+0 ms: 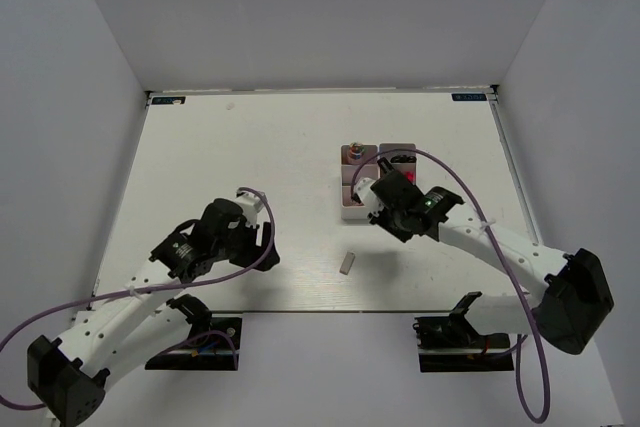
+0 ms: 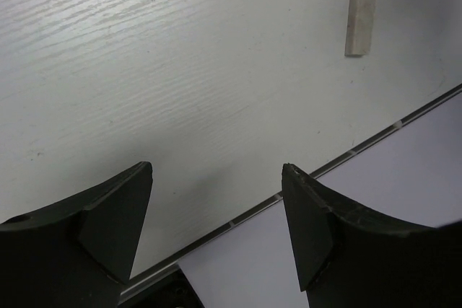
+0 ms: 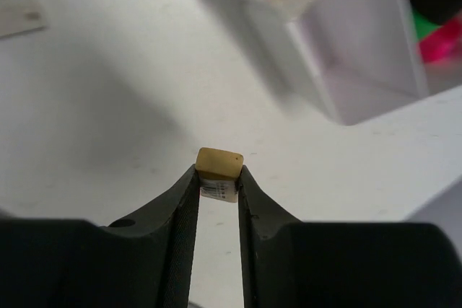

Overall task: Sort the stationery into containers
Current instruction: Place the stationery in the storage box.

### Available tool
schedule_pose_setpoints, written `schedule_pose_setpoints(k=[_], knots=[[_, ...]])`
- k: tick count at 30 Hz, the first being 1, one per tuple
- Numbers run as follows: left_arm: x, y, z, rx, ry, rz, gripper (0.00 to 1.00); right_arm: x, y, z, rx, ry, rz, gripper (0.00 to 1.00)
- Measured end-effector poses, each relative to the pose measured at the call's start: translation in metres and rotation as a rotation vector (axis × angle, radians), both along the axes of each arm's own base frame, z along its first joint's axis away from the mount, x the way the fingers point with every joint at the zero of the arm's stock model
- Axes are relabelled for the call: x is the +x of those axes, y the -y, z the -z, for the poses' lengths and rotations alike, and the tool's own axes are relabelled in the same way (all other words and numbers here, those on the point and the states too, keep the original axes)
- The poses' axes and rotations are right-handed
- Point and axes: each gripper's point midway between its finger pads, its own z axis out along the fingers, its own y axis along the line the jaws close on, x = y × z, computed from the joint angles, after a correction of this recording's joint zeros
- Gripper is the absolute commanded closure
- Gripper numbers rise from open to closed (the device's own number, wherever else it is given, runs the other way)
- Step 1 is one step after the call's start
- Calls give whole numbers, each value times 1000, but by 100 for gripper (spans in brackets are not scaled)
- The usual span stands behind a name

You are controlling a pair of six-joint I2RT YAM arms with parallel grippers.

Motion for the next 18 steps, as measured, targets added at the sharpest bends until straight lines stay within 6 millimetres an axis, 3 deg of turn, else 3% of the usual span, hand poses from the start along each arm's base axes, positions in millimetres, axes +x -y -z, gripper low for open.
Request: schedule_pose_setpoints(k=[6, 11, 18], knots=[[-2, 10, 0, -21, -13, 27, 18, 47, 13, -11, -116, 191, 24, 100], [-1, 12, -2, -32, -7, 28, 18, 77, 5, -29, -108, 281, 52, 100], [-3, 12, 5, -32, -15, 28, 18, 94, 1, -25, -97, 290, 71, 100]])
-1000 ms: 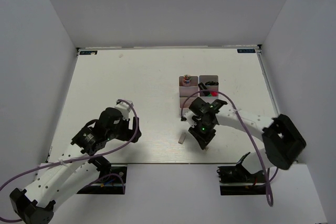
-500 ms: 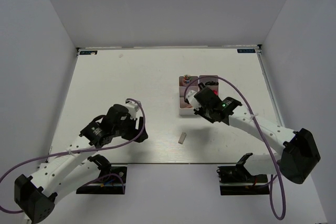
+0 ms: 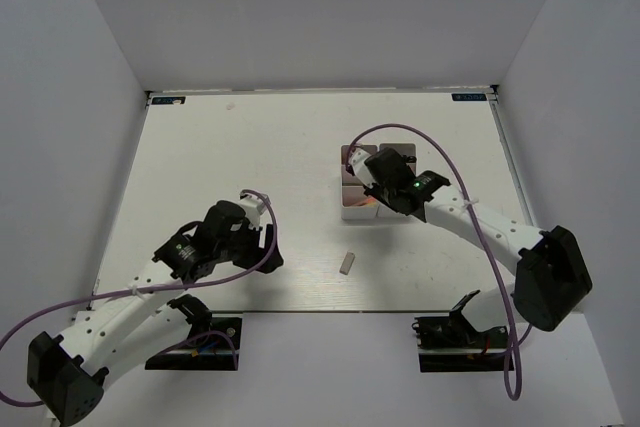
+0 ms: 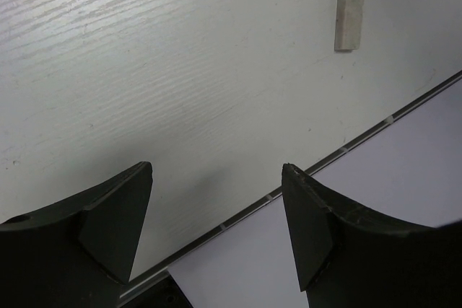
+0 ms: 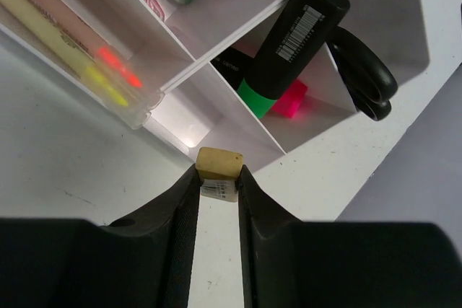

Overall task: Sort the stationery into containers
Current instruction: Place the stationery in the storage box.

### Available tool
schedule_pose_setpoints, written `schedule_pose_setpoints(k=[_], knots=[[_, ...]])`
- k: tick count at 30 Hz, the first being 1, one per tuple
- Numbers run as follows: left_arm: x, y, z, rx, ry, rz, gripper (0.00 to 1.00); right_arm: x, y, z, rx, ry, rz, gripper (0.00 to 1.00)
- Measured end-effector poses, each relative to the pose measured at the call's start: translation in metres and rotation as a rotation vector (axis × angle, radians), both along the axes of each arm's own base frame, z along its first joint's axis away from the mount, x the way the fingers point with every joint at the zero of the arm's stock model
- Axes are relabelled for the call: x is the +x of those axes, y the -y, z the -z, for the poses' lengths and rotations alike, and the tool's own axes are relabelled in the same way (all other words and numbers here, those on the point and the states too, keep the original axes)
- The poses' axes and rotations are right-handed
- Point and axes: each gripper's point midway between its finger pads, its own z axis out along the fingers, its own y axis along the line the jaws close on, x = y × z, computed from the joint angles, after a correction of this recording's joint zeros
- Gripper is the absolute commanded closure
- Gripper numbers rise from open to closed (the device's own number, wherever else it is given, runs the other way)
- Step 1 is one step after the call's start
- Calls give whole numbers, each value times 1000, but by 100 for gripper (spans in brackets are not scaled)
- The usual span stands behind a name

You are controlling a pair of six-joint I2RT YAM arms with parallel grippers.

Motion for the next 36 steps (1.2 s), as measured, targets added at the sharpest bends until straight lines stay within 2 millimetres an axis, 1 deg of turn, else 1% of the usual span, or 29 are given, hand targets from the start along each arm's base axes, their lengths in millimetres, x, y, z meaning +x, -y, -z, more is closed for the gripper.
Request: schedule_pose_setpoints(k=[4, 9, 11, 14, 15, 16, 17, 19, 20, 22, 24, 25, 30, 31, 32, 33, 34, 35, 36], knots=[[-2, -1, 5, 5, -12, 0, 18, 4, 2, 10, -8, -23, 10, 100], [-3, -1, 6, 5, -15, 1, 18, 12, 3, 13, 3, -18, 27, 100], [-3, 0, 6, 1, -13, 2, 18, 14, 3, 13, 9, -12, 31, 96], [-2, 2, 5, -9, -11, 4, 17, 17, 2, 14, 15, -11, 35, 86], [-2, 3, 5, -11, -14, 6, 15, 18, 2, 15, 17, -11, 36, 78], [-2, 4, 6, -12, -17, 10, 14, 19, 2, 15, 19, -8, 37, 75], [-3, 6, 8, -7, -23, 18, 14, 20, 3, 15, 21, -6, 39, 75], [-6, 12, 12, 7, -32, 47, 13, 21, 3, 16, 22, -5, 41, 70], [-9, 15, 15, 22, -38, 66, 12, 21, 3, 17, 21, -8, 41, 70], [-14, 21, 20, 51, -47, 101, 12, 21, 4, 20, 17, -16, 45, 64], [-16, 28, 22, 75, -48, 134, 12, 20, 5, 21, 15, -21, 45, 62], [-15, 32, 22, 84, -46, 145, 12, 21, 6, 22, 14, -22, 46, 57], [-12, 50, 20, 103, -27, 188, 12, 21, 8, 23, 16, -27, 53, 56], [-11, 53, 20, 105, -24, 194, 12, 21, 8, 24, 18, -28, 53, 58], [-10, 56, 20, 104, -21, 198, 12, 21, 8, 24, 18, -29, 54, 64], [-10, 59, 20, 104, -18, 202, 14, 20, 8, 24, 20, -31, 54, 75], [-9, 61, 21, 104, -16, 204, 16, 20, 8, 24, 25, -33, 54, 100], [-9, 63, 21, 103, -14, 206, 19, 19, 7, 23, 33, -37, 54, 100], [-8, 66, 22, 102, -13, 207, 29, 17, 7, 22, 48, -41, 62, 100]])
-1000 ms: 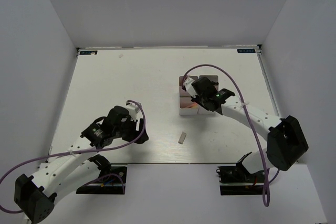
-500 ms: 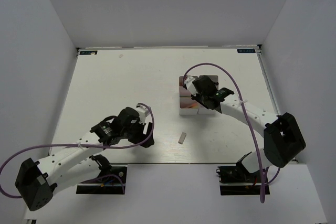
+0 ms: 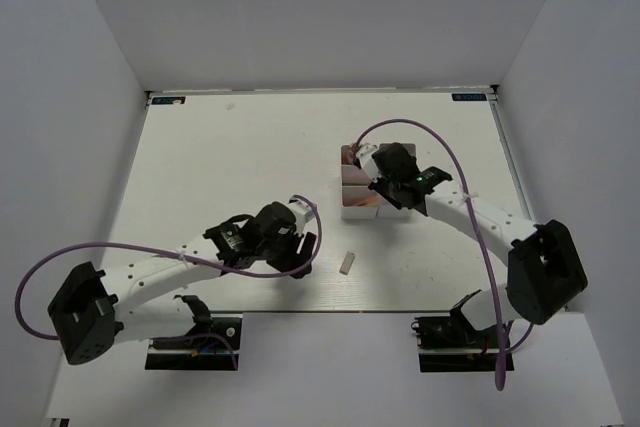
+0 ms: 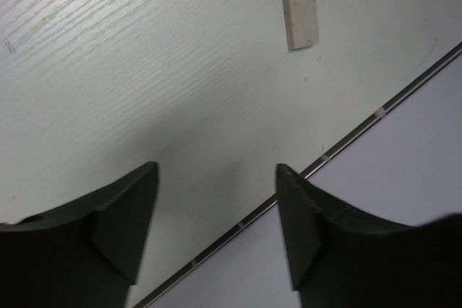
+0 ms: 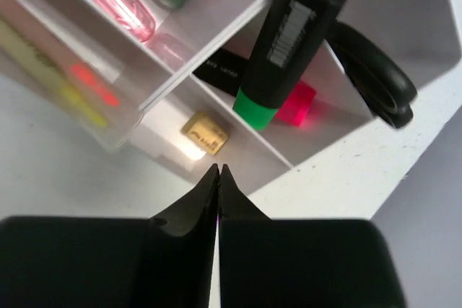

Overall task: Sort the stationery into containers
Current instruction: Place the stationery in the storage box, then pick up the stationery from the center of the board.

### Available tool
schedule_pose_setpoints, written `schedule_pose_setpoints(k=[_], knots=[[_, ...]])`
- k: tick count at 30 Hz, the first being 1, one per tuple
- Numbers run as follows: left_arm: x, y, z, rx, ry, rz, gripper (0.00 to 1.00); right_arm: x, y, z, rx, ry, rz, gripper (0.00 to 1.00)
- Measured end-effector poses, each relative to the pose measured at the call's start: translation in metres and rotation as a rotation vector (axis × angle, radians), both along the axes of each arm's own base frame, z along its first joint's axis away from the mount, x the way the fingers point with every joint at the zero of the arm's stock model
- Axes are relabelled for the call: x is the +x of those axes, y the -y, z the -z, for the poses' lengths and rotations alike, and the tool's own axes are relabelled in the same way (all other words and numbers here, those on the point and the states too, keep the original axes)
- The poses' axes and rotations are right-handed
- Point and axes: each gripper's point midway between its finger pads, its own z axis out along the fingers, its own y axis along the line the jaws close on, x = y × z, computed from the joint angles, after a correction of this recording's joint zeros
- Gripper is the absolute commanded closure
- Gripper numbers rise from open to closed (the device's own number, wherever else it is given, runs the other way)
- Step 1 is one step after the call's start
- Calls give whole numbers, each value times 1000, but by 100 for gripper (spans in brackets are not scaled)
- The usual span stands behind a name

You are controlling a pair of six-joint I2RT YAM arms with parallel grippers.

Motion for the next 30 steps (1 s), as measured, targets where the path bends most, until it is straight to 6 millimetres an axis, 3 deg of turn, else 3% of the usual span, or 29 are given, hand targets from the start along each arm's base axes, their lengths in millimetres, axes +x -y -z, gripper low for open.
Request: schedule_pose_setpoints(k=[2, 3, 4, 5, 6, 7, 8, 9, 11, 12, 13, 18, 27, 30], knots=[[2, 8, 2, 0, 2, 0, 47, -6, 0, -7, 41, -4, 13, 100], [4, 13, 3, 1, 7, 5, 61, -10, 0, -13, 69, -2, 25, 98], [5, 19, 5, 3, 4, 5, 63, -14, 1, -23, 105, 11, 38, 71], [6, 26, 7, 12, 5, 16, 63, -17, 3, -33, 139, 30, 56, 25], [7, 33, 8, 22, 8, 24, 55, -19, 5, -43, 179, 54, 81, 14], [9, 42, 9, 35, 11, 33, 47, -20, 9, -55, 209, 90, 105, 10], [13, 53, 9, 45, 18, 42, 43, -21, 14, -63, 233, 121, 132, 10], [16, 65, 10, 55, 21, 44, 41, -22, 19, -70, 255, 156, 158, 19], [24, 89, 10, 71, 43, 47, 33, -23, 34, -72, 269, 202, 220, 46], [27, 101, 9, 78, 52, 48, 33, -24, 41, -70, 273, 214, 251, 65], [30, 113, 9, 81, 66, 45, 31, -24, 48, -65, 277, 223, 287, 69], [36, 137, 22, 132, 83, 30, 31, -29, 77, -49, 277, 227, 412, 69], [38, 125, 61, 249, 30, -14, 33, -24, 90, -67, 364, 292, 483, 65], [39, 125, 63, 263, 23, -23, 42, -24, 91, -69, 379, 297, 488, 64]])
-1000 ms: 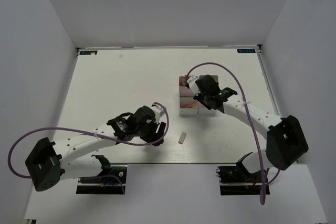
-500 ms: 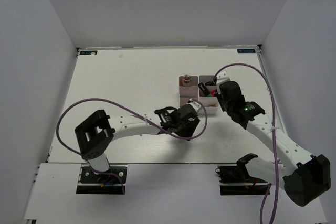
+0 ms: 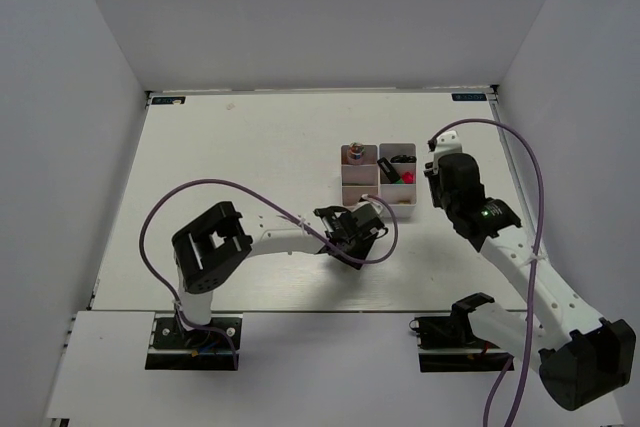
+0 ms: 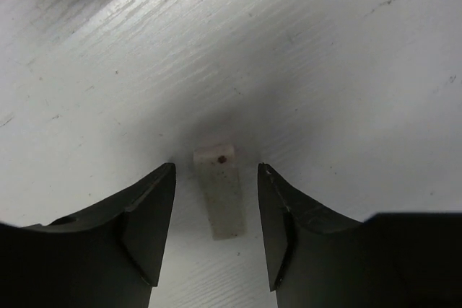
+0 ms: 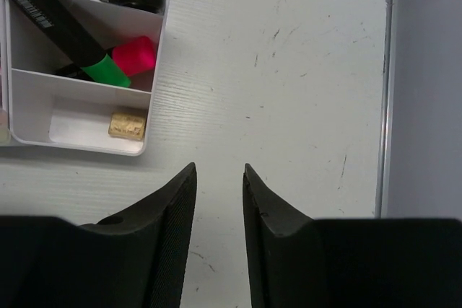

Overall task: Sort the stationery into containers
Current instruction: Pick up the stationery from the center of the board, then place the stationery in the storage box.

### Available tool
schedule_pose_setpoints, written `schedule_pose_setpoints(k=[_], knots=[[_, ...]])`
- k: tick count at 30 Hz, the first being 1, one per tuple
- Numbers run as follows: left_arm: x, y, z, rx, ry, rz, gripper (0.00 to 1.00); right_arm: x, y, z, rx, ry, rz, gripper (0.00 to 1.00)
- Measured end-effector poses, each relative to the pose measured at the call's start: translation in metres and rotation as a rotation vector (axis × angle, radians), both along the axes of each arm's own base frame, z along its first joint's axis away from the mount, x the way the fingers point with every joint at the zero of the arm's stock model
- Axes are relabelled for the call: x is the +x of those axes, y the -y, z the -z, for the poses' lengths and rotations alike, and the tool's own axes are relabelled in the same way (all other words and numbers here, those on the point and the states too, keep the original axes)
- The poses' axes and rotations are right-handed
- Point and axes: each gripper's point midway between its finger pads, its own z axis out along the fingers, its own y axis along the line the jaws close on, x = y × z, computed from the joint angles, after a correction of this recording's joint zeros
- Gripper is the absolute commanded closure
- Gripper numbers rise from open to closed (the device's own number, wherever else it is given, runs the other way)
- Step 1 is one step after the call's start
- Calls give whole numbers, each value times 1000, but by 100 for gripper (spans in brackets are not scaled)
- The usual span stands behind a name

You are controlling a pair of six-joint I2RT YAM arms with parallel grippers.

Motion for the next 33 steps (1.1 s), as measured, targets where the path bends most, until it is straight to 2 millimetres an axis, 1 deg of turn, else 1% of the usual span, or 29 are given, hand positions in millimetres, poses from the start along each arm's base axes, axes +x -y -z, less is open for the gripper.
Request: schedule_pose_setpoints(k=[3, 4, 6, 8, 9, 10, 11, 12, 13, 14, 15, 16, 17, 18, 19, 20, 21, 22, 24, 30, 33], knots=[[2, 4, 1, 3, -2, -11, 56, 0, 1, -2, 9, 5, 5, 64], [2, 4, 1, 5, -1, -17, 72, 0, 2, -2, 12, 6, 5, 64], [2, 5, 0, 5, -2, -30, 82, 0, 3, -3, 19, 11, 9, 63], [2, 4, -1, 18, 8, -29, 86, 0, 3, -5, 27, 16, 13, 61], [2, 4, -2, 26, 10, -29, 88, 0, 4, -5, 32, 19, 17, 55], [2, 4, -2, 33, 14, -29, 88, -1, 4, -6, 37, 21, 18, 46], [1, 3, -2, 42, 15, -28, 89, -1, 4, -6, 44, 23, 20, 30], [1, 3, -3, 47, 16, -28, 89, -1, 4, -7, 50, 25, 24, 10], [2, 3, -6, 50, 19, -24, 89, -1, 4, -6, 50, 26, 21, 9], [4, 7, -12, 48, 26, -14, 90, -1, 4, -6, 44, 25, 17, 12], [4, 8, -14, 44, 29, -12, 90, -1, 5, -5, 40, 25, 15, 12], [7, 14, -22, 33, 40, 3, 90, -1, 5, -3, 36, 22, 14, 43], [11, 20, -30, 17, 52, 12, 90, -1, 6, -2, 26, 21, 9, 59], [17, 28, -42, -10, 71, 22, 90, -2, 6, -1, 26, 23, 11, 76], [22, 34, -51, -31, 84, 28, 90, -2, 7, 0, 16, 22, 7, 76], [28, 44, -65, -70, 102, 38, 90, -3, 7, 2, 21, 25, 10, 76], [34, 52, -76, -105, 118, 46, 89, -4, 8, 3, 21, 27, 13, 74], [40, 60, -88, -146, 132, 52, 89, -4, 9, 3, 21, 33, 16, 69], [55, 71, -110, -231, 145, 64, 89, -5, 11, 3, 21, 38, 22, 67], [105, 88, -157, -432, 138, 128, 89, -3, 11, 3, 23, 52, 27, 66], [124, 102, -176, -513, 142, 200, 89, -2, 11, 4, 24, 53, 26, 64]])
